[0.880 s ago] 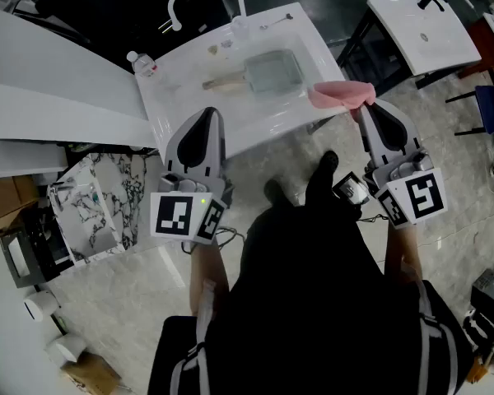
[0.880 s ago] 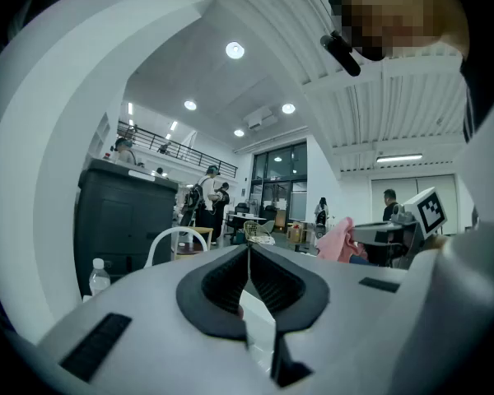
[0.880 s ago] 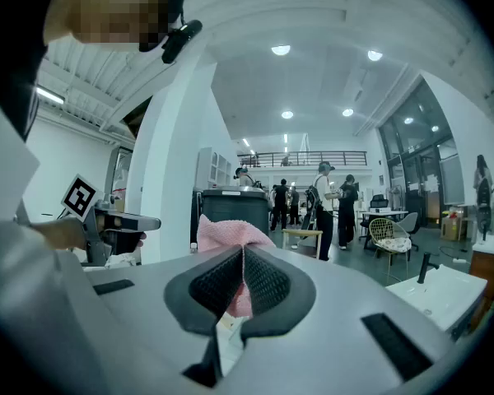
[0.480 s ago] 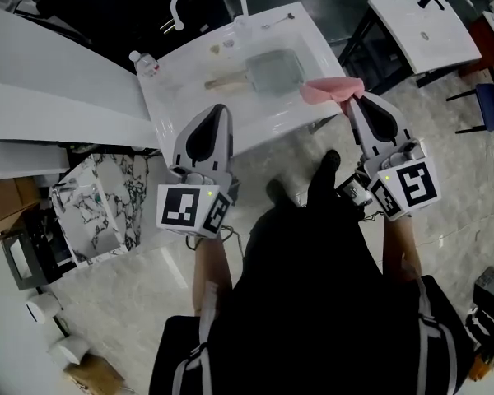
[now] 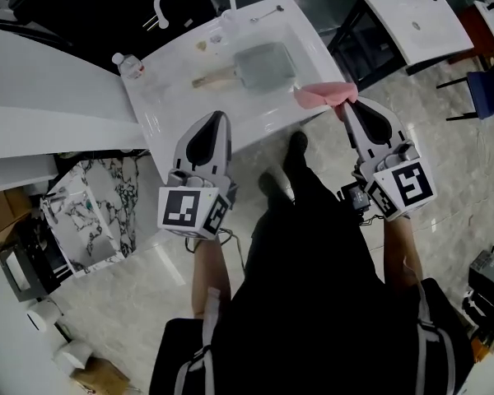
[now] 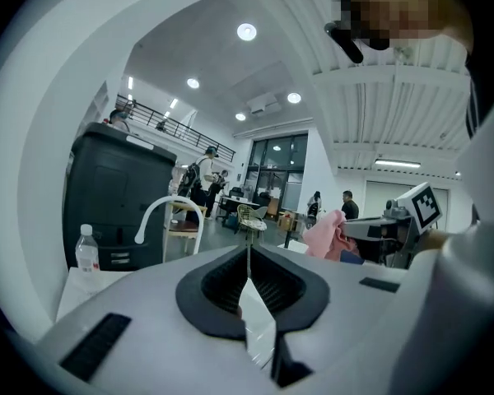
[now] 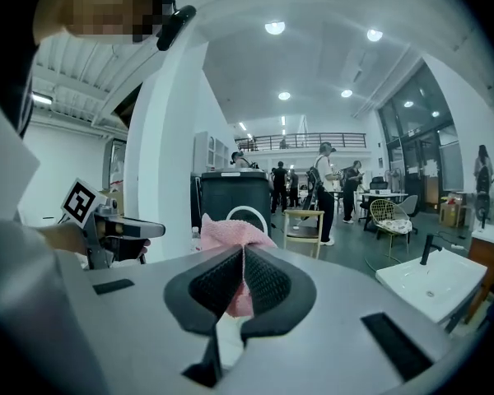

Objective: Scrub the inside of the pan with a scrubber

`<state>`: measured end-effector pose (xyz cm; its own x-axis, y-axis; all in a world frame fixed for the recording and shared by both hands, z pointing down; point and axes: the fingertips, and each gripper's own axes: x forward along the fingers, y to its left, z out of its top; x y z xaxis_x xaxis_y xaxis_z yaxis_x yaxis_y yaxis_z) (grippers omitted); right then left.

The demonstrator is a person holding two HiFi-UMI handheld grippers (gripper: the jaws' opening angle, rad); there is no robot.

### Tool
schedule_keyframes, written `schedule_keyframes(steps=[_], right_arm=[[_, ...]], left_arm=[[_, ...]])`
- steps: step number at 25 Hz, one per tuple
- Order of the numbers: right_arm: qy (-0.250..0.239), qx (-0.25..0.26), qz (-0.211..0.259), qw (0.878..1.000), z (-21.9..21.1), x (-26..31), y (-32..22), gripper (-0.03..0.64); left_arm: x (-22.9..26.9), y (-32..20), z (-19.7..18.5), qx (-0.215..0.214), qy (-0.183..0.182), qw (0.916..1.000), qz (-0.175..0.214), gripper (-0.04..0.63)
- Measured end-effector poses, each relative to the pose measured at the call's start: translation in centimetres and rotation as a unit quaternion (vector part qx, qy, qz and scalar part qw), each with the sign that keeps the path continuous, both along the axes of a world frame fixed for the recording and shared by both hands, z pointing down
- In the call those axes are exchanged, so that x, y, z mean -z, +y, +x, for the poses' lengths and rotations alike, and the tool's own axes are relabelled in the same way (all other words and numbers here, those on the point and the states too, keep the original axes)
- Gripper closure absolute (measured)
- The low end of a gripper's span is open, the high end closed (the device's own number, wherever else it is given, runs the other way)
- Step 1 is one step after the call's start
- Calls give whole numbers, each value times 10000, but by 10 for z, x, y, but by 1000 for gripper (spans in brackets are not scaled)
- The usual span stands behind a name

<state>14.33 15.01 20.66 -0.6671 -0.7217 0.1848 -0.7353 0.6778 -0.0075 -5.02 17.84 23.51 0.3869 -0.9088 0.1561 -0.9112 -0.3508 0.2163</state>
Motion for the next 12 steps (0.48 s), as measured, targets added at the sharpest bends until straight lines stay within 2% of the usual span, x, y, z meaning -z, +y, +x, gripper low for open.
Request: schedule_keyframes(steps=[5, 12], right_arm=[[184, 15, -170, 9997, -1, -21, -35, 595], [181, 98, -63, 9998, 3, -13, -99, 595]], left_arm=[[-18, -20, -5, 82, -135, 9996, -221, 555], [0, -59, -25, 365, -533, 9977, -217, 555]])
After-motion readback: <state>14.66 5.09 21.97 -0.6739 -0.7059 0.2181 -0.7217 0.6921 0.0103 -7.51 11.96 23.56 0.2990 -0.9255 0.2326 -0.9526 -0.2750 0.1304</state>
